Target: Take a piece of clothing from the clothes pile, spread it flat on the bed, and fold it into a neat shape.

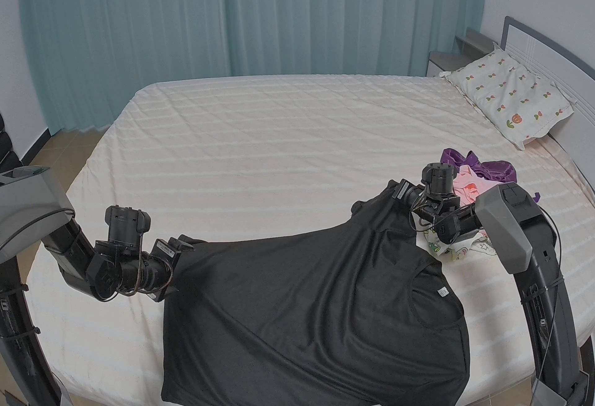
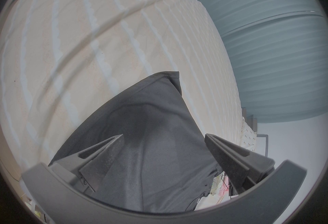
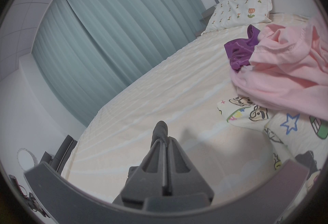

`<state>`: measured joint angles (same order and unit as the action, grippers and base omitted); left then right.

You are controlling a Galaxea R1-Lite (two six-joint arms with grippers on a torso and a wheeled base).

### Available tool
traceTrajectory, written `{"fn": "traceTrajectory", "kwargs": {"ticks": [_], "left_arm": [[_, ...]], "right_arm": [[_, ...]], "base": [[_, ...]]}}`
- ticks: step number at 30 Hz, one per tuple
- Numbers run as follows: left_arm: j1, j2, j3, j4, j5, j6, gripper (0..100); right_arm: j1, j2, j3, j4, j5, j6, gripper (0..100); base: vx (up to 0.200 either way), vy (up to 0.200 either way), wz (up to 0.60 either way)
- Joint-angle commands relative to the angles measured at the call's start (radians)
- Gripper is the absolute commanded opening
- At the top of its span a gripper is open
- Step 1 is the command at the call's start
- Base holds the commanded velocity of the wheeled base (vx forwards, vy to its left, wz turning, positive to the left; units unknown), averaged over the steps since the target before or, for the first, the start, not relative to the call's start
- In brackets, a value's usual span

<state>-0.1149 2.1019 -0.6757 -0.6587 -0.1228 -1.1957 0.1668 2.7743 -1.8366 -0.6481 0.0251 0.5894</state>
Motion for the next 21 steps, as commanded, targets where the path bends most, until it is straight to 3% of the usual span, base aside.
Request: {"fn": "traceTrajectory", "kwargs": {"ticks": [1, 4, 9, 14, 17, 21], "left_arm": [[0.003, 0.003, -0.018, -0.001, 0.002, 0.002, 100], [0.006, 0.003, -0.065, 0.007, 0.009, 0.002, 100], [0.006, 0.066, -0.176, 0.014, 0.118, 0.013, 100], [0.024, 0.165, -0.347, 0.07, 0.181, 0.157, 100], [0.035, 0.253, -0.45, 0.077, 0.209, 0.17, 100], [0.04, 0.316, -0.489, 0.073, 0.213, 0.2, 100]], "right_arm": [[0.002, 0.019, -0.01, -0.001, -0.007, 0.0, 0], [0.005, 0.005, 0.016, -0.001, -0.01, -0.002, 0], [0.01, -0.027, 0.091, -0.039, -0.01, -0.011, 0], [0.01, -0.028, 0.128, -0.073, -0.01, -0.019, 0], [0.01, -0.042, 0.166, -0.073, -0.01, -0.023, 0], [0.008, -0.065, 0.198, -0.074, -0.004, -0.025, 0]], "base": [[0.0, 0.0, 0.0], [0.0, 0.0, 0.0], [0.0, 0.0, 0.0], [0.0, 0.0, 0.0], [0.0, 0.0, 0.0], [0.0, 0.0, 0.0]]}}
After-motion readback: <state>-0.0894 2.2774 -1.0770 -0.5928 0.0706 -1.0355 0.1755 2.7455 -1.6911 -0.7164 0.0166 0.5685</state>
